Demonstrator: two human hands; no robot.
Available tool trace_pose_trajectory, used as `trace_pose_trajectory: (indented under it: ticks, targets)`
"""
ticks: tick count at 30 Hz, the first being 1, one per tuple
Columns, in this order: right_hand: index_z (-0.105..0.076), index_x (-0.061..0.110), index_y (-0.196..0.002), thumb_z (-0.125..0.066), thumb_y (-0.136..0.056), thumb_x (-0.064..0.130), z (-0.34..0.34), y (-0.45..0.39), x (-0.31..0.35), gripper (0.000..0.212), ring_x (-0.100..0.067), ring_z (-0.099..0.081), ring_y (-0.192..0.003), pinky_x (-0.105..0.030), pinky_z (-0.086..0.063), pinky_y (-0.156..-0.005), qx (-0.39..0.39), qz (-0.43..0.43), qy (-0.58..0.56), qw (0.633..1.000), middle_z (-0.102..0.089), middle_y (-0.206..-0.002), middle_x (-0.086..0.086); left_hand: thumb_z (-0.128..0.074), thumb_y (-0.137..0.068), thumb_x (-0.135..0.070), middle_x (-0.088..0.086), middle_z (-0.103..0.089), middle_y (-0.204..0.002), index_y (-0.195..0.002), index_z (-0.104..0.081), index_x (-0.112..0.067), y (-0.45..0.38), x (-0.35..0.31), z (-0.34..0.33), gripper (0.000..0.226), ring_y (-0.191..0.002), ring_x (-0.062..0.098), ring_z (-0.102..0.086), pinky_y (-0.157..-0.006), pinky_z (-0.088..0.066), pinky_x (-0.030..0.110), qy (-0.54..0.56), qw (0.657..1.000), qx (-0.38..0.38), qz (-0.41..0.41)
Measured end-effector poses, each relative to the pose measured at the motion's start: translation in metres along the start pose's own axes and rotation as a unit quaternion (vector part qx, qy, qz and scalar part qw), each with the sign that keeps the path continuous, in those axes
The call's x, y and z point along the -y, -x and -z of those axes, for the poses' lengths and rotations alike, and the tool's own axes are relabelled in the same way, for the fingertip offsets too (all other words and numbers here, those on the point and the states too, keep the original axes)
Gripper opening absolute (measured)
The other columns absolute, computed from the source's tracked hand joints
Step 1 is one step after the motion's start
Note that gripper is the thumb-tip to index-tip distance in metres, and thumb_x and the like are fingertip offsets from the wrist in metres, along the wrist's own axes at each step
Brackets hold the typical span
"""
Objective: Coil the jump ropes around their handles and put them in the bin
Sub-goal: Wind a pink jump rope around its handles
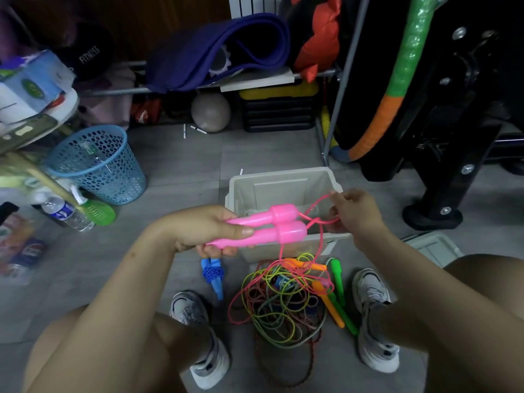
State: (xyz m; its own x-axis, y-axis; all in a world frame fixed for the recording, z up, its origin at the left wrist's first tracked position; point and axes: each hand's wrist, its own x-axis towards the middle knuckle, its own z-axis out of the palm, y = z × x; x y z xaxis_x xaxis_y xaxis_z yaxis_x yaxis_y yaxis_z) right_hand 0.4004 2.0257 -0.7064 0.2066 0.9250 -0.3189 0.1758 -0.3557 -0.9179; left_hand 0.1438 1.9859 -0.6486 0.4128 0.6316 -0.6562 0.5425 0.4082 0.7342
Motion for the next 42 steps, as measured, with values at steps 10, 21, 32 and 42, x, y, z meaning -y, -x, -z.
trace_pose_trajectory:
  ticks: [10, 21, 32, 42]
  targets:
    - [-0.063, 0.012, -0.106, -0.030, -0.103, 0.023, -0.009, 0.029, 0.013, 0.035, 0.008, -0.062, -0.079, -0.006, -0.041, -0.076, 0.224, 0.131, 0.039, 0.965, -0.066, -0.093, 0.002, -0.056, -0.079, -0.035, 0.001, -0.048, -0.055, -0.090, -0.066, -0.011, 0.001, -0.002, 0.001, 0.029, -0.035, 0.005, -0.030, -0.034, -0.021, 0.012, 0.056, 0.997, -0.024, -0.043]
    - [-0.052, 0.013, -0.095, -0.037, -0.100, 0.010, -0.017, 0.035, 0.017, 0.017, -0.002, -0.030, -0.042, -0.013, -0.023, -0.038, 0.211, 0.081, -0.273, 0.935, -0.051, -0.069, -0.003, -0.055, -0.081, -0.034, 0.000, -0.045, -0.053, -0.090, -0.056, -0.004, -0.015, -0.006, -0.023, 0.032, -0.034, 0.000, -0.026, -0.032, -0.017, 0.010, 0.295, 0.942, -0.037, -0.154]
    - [-0.065, 0.011, -0.084, -0.056, -0.093, 0.014, -0.034, 0.053, 0.014, 0.012, -0.006, -0.056, -0.050, -0.019, -0.041, -0.041, 0.122, -0.013, -0.296, 0.947, -0.060, -0.064, 0.002, -0.050, -0.097, -0.024, 0.002, -0.052, -0.054, -0.084, -0.051, -0.010, -0.051, -0.024, -0.076, 0.020, -0.036, 0.008, -0.035, -0.036, -0.024, 0.013, 0.321, 0.895, -0.239, -0.197]
    - [-0.067, 0.016, -0.115, -0.056, -0.092, 0.010, -0.037, 0.049, 0.007, 0.025, 0.006, -0.055, -0.057, -0.019, -0.042, -0.066, 0.063, 0.217, 0.060, 0.972, -0.059, -0.070, 0.009, -0.050, -0.098, -0.021, -0.009, -0.053, -0.047, -0.082, -0.053, -0.014, -0.052, -0.030, -0.078, 0.018, -0.036, 0.006, -0.037, -0.036, -0.020, 0.013, 0.360, 0.871, -0.265, -0.205]
